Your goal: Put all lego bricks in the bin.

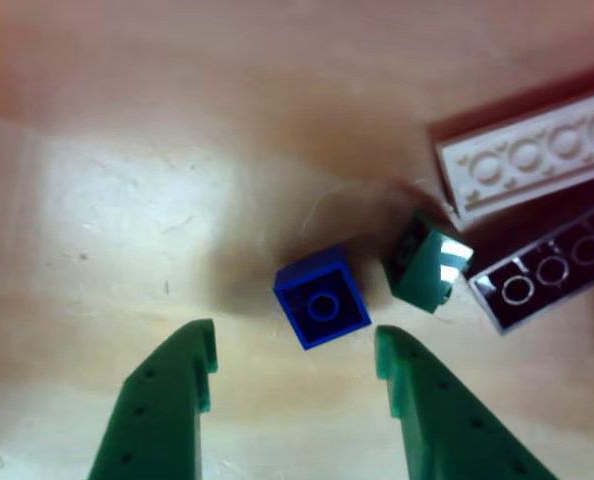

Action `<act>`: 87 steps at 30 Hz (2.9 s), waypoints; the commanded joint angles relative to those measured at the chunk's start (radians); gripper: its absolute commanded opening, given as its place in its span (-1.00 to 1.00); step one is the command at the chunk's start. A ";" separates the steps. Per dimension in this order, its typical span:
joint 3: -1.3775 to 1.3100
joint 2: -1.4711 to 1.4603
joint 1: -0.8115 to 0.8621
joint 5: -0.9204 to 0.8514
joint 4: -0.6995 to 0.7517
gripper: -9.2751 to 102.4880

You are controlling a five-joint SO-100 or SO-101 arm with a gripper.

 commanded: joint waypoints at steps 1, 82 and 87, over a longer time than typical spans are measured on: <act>-0.081 -0.037 0.031 -0.025 -0.031 -0.53; -0.172 -0.032 0.112 1.285 -0.002 -0.53; -0.199 -0.083 0.146 1.250 -0.017 -0.53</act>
